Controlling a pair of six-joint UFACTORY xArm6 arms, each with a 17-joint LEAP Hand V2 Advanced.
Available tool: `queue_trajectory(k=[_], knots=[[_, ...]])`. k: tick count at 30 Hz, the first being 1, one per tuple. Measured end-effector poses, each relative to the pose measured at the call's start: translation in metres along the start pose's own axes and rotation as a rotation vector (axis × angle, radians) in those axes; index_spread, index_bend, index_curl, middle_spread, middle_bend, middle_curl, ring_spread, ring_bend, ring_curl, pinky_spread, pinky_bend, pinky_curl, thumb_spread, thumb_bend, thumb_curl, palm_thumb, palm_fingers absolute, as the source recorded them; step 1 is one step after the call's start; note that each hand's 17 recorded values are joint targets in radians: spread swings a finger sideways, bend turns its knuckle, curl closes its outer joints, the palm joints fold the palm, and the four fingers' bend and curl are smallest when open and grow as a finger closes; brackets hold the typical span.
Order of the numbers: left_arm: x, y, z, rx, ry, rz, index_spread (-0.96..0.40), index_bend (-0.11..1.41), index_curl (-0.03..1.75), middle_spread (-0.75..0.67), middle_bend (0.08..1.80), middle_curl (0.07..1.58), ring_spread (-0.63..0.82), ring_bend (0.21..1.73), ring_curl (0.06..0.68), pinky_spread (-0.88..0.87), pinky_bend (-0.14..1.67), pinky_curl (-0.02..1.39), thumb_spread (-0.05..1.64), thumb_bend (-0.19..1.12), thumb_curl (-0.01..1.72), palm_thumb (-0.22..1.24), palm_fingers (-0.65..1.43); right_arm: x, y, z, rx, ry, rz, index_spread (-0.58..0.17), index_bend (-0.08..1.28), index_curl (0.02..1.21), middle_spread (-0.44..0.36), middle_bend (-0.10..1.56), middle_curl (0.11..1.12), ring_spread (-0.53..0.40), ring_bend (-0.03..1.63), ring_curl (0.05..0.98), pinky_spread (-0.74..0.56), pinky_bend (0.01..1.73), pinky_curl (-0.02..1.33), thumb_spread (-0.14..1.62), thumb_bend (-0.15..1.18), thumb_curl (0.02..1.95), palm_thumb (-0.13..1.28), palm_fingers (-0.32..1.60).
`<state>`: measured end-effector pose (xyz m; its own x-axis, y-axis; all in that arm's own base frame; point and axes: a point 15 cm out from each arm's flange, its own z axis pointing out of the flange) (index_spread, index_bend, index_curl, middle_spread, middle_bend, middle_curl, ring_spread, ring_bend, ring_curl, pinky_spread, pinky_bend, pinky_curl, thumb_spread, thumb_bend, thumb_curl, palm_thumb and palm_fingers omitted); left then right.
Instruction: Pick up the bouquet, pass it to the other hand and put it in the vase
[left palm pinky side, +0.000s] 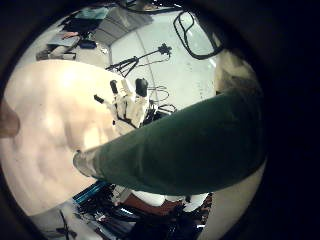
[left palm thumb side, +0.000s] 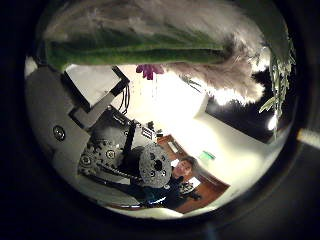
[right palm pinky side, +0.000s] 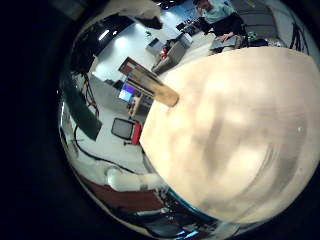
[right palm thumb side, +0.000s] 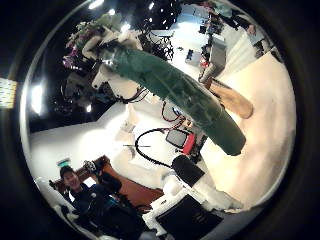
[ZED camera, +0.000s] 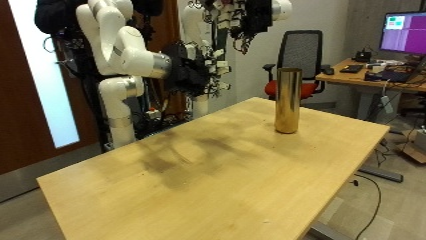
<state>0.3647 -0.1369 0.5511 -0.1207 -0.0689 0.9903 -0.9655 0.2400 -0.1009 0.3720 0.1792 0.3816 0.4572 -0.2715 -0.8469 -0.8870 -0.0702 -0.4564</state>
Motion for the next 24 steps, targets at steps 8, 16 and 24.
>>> queue_trajectory(k=[8,16,24], knots=[[0.027,-0.004,-0.029,0.072,-0.068,0.088,-0.82,0.68,0.85,-0.58,1.15,1.11,-0.4,1.56,0.639,-0.52,1.32,0.73,0.13,-0.02,0.9,1.2,0.87,0.001,-0.006,-0.005,-0.003,-0.016,0.033,-0.298,0.12,0.23,0.205,0.18,0.31,0.23,0.47,0.228,0.45,0.59,0.35,0.95,-0.03,0.39,0.56,-0.07],[0.061,0.0,-0.062,0.166,-0.149,0.182,-0.85,0.55,1.14,-0.56,1.18,1.1,-0.39,1.58,0.635,-0.52,1.35,0.73,0.13,-0.02,0.92,1.19,0.85,0.002,-0.01,-0.007,0.0,-0.013,0.041,-0.306,0.13,0.19,0.205,0.18,0.29,0.233,0.45,0.236,0.45,0.58,0.33,0.95,-0.04,0.36,0.51,-0.06],[0.088,0.004,-0.1,0.277,-0.168,0.246,-0.84,0.45,1.34,-0.54,1.19,1.09,-0.39,1.58,0.626,-0.52,1.35,0.73,0.13,-0.02,0.95,1.19,0.85,0.005,-0.014,-0.006,-0.003,-0.015,0.055,-0.318,0.14,0.19,0.201,0.18,0.28,0.233,0.44,0.242,0.45,0.58,0.32,0.96,-0.03,0.35,0.51,-0.05]])
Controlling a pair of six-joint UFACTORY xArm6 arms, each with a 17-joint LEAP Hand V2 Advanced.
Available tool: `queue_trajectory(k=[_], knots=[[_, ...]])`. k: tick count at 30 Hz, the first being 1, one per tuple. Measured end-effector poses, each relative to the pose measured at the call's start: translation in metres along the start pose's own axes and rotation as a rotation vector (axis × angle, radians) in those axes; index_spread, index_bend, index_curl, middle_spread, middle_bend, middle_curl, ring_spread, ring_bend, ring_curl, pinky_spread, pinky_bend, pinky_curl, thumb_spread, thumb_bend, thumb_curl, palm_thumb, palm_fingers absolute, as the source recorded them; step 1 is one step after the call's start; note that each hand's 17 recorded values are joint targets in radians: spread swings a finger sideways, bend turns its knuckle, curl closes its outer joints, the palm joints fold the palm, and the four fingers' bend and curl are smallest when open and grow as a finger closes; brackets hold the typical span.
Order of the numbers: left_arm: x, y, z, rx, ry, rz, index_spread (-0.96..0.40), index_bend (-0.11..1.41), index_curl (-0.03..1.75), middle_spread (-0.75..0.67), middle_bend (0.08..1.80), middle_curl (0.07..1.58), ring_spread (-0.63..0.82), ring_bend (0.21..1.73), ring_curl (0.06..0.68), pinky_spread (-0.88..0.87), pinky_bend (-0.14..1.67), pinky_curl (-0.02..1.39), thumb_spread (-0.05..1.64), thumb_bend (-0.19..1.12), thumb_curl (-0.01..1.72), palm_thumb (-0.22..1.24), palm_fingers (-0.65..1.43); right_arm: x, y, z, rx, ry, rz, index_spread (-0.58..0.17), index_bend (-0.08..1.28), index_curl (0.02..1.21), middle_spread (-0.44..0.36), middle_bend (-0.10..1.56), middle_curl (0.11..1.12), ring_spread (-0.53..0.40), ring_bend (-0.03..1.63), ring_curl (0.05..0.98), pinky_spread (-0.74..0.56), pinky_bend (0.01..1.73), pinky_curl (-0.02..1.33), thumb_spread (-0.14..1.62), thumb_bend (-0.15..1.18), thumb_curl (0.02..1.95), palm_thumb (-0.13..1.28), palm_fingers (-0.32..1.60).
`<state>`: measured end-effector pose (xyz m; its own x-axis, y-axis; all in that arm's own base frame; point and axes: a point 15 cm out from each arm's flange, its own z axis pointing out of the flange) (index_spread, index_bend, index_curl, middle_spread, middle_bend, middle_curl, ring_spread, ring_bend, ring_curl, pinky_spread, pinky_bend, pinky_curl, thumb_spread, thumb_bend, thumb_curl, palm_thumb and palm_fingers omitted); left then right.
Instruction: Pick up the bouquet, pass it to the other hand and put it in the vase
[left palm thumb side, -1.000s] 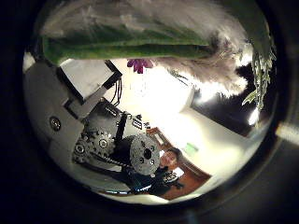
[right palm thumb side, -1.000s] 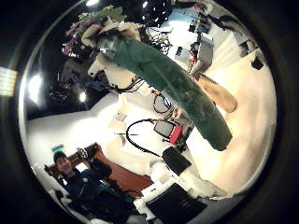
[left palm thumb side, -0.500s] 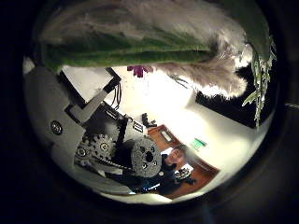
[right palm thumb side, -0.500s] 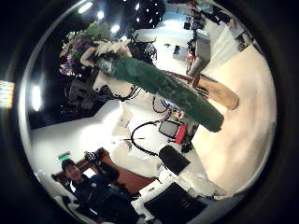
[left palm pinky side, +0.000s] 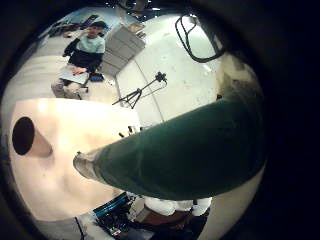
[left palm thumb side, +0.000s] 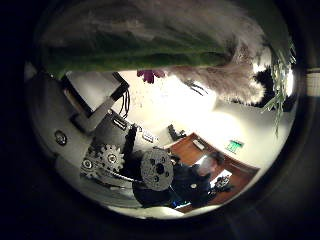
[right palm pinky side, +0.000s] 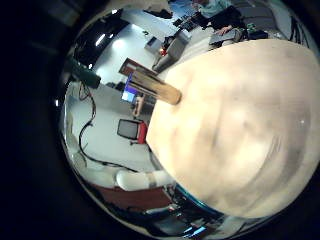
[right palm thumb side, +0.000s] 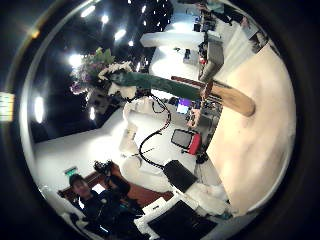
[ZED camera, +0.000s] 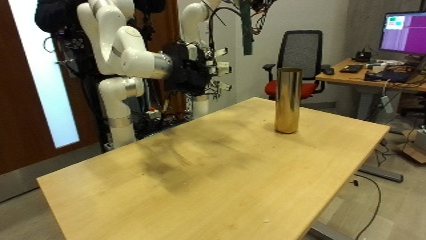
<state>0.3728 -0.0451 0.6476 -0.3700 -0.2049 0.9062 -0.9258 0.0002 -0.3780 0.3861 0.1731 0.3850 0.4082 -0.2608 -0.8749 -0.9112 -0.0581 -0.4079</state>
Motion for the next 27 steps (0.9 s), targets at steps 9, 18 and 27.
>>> queue_trajectory(k=[9,18,27], knots=[[0.005,-0.008,-0.041,0.114,-0.05,0.05,-0.78,0.37,1.5,-0.54,1.17,1.08,-0.39,1.57,0.618,-0.52,1.32,0.72,0.13,-0.02,0.97,1.19,0.88,0.003,-0.002,0.002,-0.006,-0.004,0.015,-0.321,0.14,0.2,0.199,0.18,0.28,0.233,0.43,0.246,0.45,0.57,0.31,0.97,-0.03,0.36,0.53,-0.04],[-0.004,-0.021,-0.074,0.231,-0.104,0.101,-0.71,0.32,1.58,-0.54,1.15,1.09,-0.4,1.54,0.615,-0.53,1.29,0.72,0.12,-0.02,0.97,1.19,0.9,0.005,-0.005,0.006,-0.015,-0.01,0.023,-0.318,0.15,0.21,0.19,0.19,0.29,0.224,0.43,0.251,0.45,0.56,0.3,0.97,-0.03,0.36,0.55,-0.02],[-0.029,-0.031,-0.091,0.28,-0.122,0.107,-0.63,0.27,1.64,-0.55,1.12,1.09,-0.4,1.52,0.616,-0.54,1.27,0.73,0.13,-0.02,0.97,1.2,0.92,0.006,-0.009,0.006,-0.018,-0.011,0.026,-0.315,0.14,0.22,0.181,0.19,0.3,0.219,0.43,0.254,0.44,0.55,0.3,0.97,-0.03,0.37,0.56,-0.02]])
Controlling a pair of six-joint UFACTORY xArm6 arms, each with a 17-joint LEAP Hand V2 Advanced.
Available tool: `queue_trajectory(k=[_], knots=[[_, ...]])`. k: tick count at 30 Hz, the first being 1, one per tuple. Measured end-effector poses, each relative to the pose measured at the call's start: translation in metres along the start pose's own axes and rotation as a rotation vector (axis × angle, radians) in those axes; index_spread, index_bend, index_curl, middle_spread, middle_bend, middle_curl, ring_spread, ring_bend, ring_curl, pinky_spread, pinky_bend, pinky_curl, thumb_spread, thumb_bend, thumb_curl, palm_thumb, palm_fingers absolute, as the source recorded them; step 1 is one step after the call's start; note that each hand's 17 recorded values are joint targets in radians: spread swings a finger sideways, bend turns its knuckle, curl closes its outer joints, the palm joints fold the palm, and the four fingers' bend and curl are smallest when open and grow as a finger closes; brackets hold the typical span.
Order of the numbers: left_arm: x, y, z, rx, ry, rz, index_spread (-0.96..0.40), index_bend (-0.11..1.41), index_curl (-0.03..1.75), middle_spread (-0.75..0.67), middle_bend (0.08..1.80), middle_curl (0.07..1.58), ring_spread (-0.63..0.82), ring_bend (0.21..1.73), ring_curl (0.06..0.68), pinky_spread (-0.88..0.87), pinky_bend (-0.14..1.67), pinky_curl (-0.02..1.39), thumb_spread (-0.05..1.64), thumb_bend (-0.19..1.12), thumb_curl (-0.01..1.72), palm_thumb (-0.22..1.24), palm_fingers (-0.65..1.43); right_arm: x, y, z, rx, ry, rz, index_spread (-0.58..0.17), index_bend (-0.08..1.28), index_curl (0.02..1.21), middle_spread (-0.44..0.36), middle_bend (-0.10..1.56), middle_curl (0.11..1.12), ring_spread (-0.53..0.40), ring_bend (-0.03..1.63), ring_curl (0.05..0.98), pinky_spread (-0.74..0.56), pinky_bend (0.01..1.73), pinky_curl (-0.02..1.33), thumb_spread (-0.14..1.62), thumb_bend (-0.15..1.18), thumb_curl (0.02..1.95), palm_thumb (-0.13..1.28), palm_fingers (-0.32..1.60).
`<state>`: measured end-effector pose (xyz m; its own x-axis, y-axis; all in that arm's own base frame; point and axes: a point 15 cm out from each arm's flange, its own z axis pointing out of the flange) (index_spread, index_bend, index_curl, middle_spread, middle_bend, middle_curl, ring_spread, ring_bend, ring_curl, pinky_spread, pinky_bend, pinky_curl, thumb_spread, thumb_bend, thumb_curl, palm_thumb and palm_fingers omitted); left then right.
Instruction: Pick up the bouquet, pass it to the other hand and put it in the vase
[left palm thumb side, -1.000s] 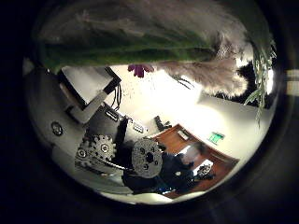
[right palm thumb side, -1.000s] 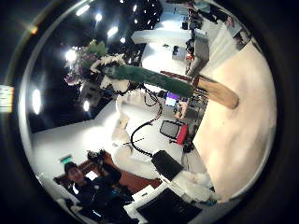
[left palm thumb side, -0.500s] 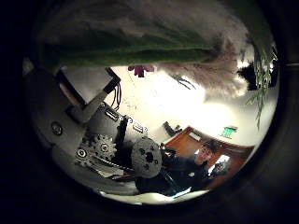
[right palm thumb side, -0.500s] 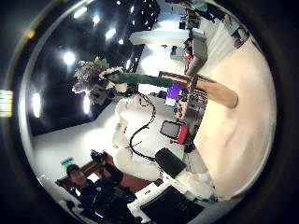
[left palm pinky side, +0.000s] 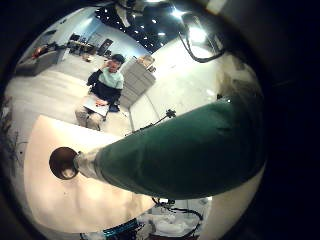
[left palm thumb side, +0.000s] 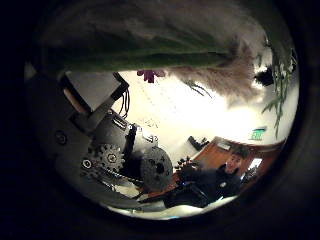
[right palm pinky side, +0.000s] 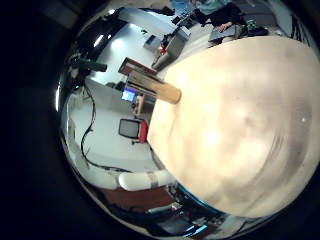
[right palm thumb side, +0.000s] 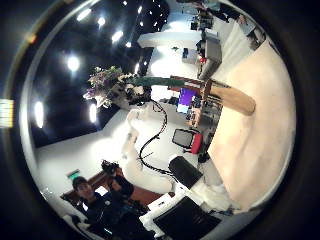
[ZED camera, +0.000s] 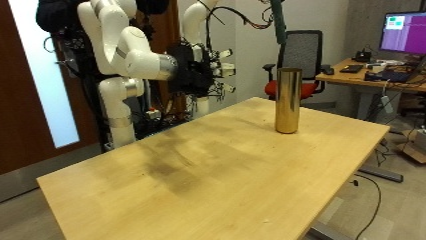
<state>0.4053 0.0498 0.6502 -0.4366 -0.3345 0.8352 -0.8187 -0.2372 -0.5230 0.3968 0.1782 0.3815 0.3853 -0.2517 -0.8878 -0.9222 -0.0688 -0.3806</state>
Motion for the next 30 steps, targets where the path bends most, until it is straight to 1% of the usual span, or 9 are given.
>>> queue_trajectory(k=[8,14,17,24,30], knots=[[-0.036,0.003,-0.004,0.014,-0.018,-0.031,-0.56,0.23,1.67,-0.55,1.1,1.1,-0.4,1.51,0.618,-0.54,1.25,0.74,0.13,-0.02,0.97,1.2,0.94,0.004,0.0,0.0,0.0,-0.001,0.011,-0.315,0.15,0.23,0.176,0.19,0.3,0.218,0.43,0.254,0.43,0.54,0.3,0.98,-0.03,0.37,0.57,-0.01],[-0.062,0.009,-0.002,0.02,-0.008,-0.067,-0.51,0.21,1.69,-0.56,1.08,1.11,-0.41,1.49,0.621,-0.55,1.23,0.75,0.13,-0.02,0.97,1.2,0.96,0.007,0.0,0.001,-0.004,-0.004,0.019,-0.319,0.15,0.23,0.164,0.19,0.31,0.208,0.44,0.254,0.44,0.54,0.3,0.98,-0.03,0.37,0.57,0.0],[-0.069,0.011,-0.001,0.019,-0.01,-0.073,-0.49,0.2,1.7,-0.57,1.08,1.11,-0.41,1.48,0.622,-0.55,1.22,0.75,0.13,-0.02,0.97,1.2,0.96,0.006,-0.002,0.001,-0.005,-0.003,0.015,-0.321,0.16,0.24,0.163,0.19,0.31,0.207,0.44,0.255,0.44,0.53,0.3,0.98,-0.03,0.38,0.57,0.0],[-0.095,0.014,0.0,0.026,-0.02,-0.096,-0.45,0.19,1.72,-0.57,1.07,1.12,-0.41,1.47,0.626,-0.55,1.21,0.76,0.13,-0.02,0.98,1.19,0.96,0.008,-0.003,0.002,-0.006,-0.003,0.017,-0.321,0.16,0.24,0.162,0.19,0.31,0.204,0.44,0.256,0.44,0.53,0.29,0.98,-0.03,0.38,0.58,0.01],[-0.105,0.015,0.001,0.02,-0.018,-0.101,-0.41,0.19,1.73,-0.58,1.06,1.12,-0.41,1.46,0.634,-0.55,1.2,0.77,0.13,-0.02,0.98,1.19,0.97,0.008,-0.002,0.002,-0.006,-0.004,0.016,-0.32,0.16,0.25,0.153,0.19,0.31,0.201,0.43,0.254,0.43,0.52,0.3,0.99,-0.03,0.38,0.58,0.02]])
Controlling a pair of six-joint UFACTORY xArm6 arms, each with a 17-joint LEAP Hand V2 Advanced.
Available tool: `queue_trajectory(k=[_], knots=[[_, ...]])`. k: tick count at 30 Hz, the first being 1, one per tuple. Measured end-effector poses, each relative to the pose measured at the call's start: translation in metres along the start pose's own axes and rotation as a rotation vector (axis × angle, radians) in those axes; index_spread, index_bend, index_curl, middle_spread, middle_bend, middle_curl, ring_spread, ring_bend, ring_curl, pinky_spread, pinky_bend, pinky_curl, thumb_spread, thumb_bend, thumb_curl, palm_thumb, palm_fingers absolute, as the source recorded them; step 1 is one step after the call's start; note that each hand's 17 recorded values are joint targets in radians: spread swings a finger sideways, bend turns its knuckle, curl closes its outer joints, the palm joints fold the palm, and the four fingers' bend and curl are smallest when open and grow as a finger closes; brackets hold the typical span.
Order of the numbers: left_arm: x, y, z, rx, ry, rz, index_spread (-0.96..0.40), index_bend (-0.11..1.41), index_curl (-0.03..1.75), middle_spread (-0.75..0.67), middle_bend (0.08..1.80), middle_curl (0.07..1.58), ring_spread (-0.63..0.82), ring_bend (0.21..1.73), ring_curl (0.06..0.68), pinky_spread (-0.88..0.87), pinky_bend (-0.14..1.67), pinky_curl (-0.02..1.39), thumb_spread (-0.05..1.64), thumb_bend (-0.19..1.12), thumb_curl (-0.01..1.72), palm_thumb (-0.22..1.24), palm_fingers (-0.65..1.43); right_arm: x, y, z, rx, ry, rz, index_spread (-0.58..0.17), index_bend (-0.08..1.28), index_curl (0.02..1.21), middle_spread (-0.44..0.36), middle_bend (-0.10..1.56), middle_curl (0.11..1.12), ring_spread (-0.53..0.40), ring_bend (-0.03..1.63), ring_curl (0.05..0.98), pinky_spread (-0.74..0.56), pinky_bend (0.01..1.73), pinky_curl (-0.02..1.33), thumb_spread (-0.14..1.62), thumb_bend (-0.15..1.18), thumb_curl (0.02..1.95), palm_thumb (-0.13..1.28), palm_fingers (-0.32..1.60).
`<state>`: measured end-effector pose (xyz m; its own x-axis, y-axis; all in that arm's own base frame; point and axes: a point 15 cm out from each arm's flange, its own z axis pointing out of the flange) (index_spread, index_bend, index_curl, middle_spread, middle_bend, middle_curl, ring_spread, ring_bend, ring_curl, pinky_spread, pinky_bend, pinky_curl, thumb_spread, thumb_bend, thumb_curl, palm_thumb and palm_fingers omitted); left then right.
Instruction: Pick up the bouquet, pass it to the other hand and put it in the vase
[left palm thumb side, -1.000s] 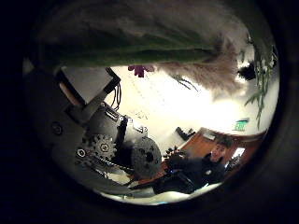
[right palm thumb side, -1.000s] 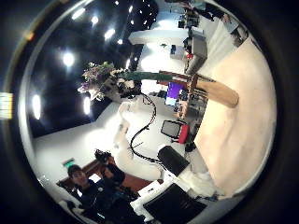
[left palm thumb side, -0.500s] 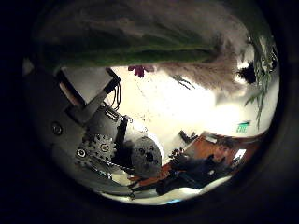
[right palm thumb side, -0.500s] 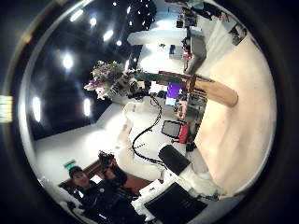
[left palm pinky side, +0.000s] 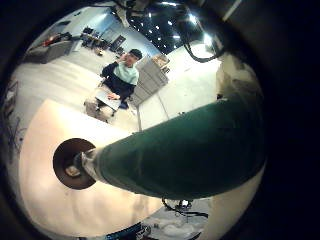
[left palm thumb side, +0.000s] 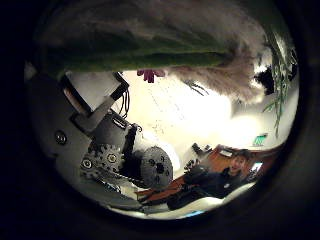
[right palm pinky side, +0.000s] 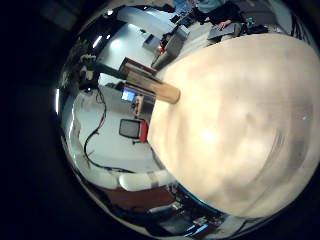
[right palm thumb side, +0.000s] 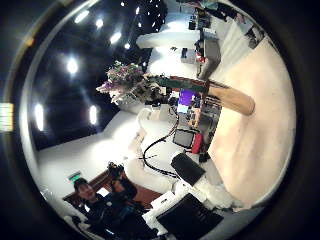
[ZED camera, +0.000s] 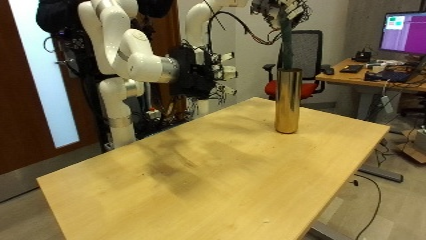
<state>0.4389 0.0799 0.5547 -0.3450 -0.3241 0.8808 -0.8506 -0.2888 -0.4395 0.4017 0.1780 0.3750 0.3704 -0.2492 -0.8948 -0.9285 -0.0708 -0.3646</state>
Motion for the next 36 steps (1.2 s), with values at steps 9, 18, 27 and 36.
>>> queue_trajectory(k=[9,18,27,36], knots=[[-0.02,-0.004,0.002,0.024,0.032,0.018,-0.35,0.18,1.72,-0.56,1.03,1.1,-0.44,1.33,0.592,-0.61,1.1,0.7,0.23,-0.07,0.91,0.97,0.84,-0.001,0.0,0.0,0.0,0.0,-0.001,-0.324,0.16,0.26,0.149,0.19,0.31,0.202,0.42,0.248,0.43,0.51,0.3,0.99,-0.03,0.38,0.59,0.04],[-0.031,-0.012,-0.019,0.098,0.0,0.072,0.04,-0.03,0.93,0.42,0.16,0.59,0.46,0.67,0.282,0.47,0.46,0.4,0.81,-0.06,0.48,0.29,-0.35,-0.001,0.001,0.0,-0.004,-0.004,0.0,-0.325,0.17,0.28,0.14,0.18,0.29,0.202,0.42,0.248,0.43,0.48,0.29,0.99,-0.03,0.38,0.59,0.06],[-0.041,-0.012,-0.035,0.13,-0.019,0.056,0.17,0.07,0.33,0.59,0.14,0.32,0.61,0.5,0.209,0.64,0.34,0.31,0.76,-0.04,0.36,0.22,-0.24,-0.003,0.001,0.001,-0.005,-0.005,-0.001,-0.325,0.17,0.28,0.14,0.18,0.29,0.202,0.41,0.249,0.43,0.48,0.3,0.99,-0.03,0.38,0.59,0.07],[-0.033,0.005,-0.062,0.131,-0.012,0.05,0.14,0.11,0.15,0.59,0.15,0.19,0.63,0.42,0.192,0.65,0.29,0.3,0.75,-0.04,0.34,0.22,-0.19,-0.004,0.003,0.003,-0.012,-0.011,0.005,-0.324,0.17,0.28,0.14,0.18,0.28,0.209,0.42,0.249,0.43,0.47,0.3,0.99,-0.03,0.38,0.59,0.07]])
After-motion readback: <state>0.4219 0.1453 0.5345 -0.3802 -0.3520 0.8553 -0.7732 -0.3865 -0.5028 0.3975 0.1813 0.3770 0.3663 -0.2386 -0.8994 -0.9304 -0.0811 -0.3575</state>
